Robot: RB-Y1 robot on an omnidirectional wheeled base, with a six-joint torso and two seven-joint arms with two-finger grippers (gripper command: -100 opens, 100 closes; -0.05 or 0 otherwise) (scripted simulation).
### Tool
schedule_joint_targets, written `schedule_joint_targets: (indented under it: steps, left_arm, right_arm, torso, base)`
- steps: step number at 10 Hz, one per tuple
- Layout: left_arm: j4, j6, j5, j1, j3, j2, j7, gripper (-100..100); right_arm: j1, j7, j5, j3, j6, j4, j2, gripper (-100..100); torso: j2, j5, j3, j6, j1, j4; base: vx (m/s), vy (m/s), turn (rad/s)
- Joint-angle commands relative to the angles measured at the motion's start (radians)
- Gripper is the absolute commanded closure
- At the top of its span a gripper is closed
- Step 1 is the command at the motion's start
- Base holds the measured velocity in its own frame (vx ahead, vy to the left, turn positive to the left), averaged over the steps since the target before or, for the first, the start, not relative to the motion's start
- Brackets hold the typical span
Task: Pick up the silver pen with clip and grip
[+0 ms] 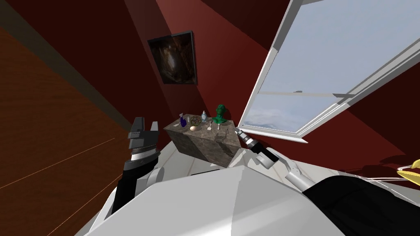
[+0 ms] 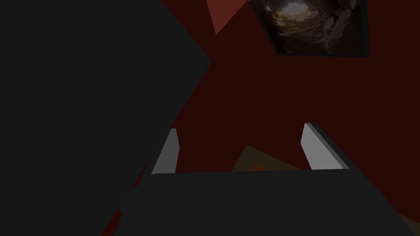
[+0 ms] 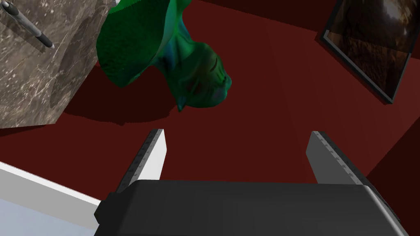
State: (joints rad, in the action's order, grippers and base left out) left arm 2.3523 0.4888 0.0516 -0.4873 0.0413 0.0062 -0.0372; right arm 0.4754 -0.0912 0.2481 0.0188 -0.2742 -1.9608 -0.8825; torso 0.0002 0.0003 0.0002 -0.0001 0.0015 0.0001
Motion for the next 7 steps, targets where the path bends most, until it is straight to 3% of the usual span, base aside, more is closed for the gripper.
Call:
schedule_joint_targets:
  steps: [1, 7]
  left_arm:
    - [0.0, 0.0, 0.0, 0.0, 0.0, 0.0, 0.0, 0]
    - [0.0, 0.0, 0.0, 0.0, 0.0, 0.0, 0.0, 0]
  right_arm:
    - [-0.005, -0.005, 0.012, 0.007, 0.017, 0.014, -0.05, -100]
    - [0.001, -0.023, 0.089, 0.051, 0.084, 0.101, -0.237, -100]
  torso:
    - [0.0, 0.0, 0.0, 0.0, 0.0, 0.0]
    - [-0.001, 0.0, 0.0, 0.0, 0.001, 0.0]
  base:
    - [-0.006, 0.03, 0.072]
    - [-0.004, 0.034, 0.123]
